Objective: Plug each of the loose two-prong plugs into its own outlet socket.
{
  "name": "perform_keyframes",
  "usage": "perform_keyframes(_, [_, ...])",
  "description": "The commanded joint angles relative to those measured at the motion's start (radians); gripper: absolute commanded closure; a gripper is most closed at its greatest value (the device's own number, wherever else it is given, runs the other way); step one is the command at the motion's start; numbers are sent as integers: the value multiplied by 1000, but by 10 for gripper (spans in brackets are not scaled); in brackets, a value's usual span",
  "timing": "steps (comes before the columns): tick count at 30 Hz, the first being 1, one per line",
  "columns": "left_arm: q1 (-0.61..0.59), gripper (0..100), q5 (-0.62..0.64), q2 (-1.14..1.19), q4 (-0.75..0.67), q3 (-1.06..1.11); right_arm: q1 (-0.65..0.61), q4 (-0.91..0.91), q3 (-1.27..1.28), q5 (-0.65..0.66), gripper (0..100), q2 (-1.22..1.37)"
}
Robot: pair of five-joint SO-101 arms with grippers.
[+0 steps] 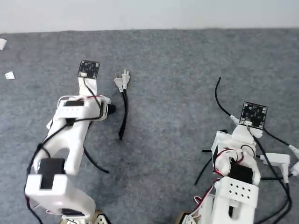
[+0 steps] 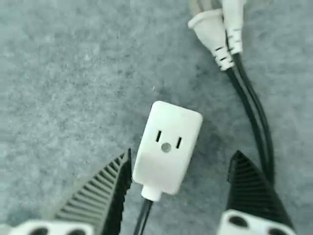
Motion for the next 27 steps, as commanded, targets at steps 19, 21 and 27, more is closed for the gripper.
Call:
perform_keyframes(19, [6, 986, -77, 442, 594, -690, -7, -28, -11, 11, 855, -18])
perform_keyframes(21, [6, 987, -77, 400, 635, -688, -7, -28, -9, 11, 855, -18])
perform_keyframes(27, [23, 987, -77, 287, 671, -595, -7, -28, -9, 11, 855, -18])
